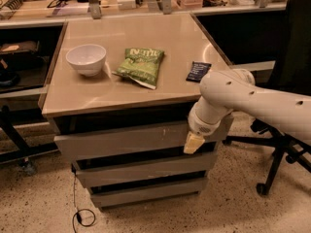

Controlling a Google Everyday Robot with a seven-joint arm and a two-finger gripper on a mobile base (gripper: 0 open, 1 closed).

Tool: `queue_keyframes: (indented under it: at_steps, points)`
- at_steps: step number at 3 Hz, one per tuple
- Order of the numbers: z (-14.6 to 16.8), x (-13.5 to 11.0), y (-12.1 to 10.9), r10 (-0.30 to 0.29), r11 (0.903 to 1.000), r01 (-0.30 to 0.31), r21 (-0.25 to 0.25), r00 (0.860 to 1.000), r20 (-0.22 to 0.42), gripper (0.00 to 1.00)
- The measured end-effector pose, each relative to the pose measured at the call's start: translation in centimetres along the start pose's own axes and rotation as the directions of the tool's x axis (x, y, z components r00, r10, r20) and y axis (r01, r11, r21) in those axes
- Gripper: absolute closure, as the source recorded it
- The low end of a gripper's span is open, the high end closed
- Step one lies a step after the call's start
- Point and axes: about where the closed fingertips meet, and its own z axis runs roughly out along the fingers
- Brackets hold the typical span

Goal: Open top drawer

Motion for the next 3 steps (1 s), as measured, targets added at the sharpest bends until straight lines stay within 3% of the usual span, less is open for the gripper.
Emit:
queue_keyframes:
  at_steps: [2,3]
  points:
    - [0.00,0.00,0.00,0.000,1.0000,0.000,0.000,1.000,0.000,0.87]
    - [0.01,0.00,0.00,0.000,1.0000,0.000,0.000,1.000,0.000,1.00]
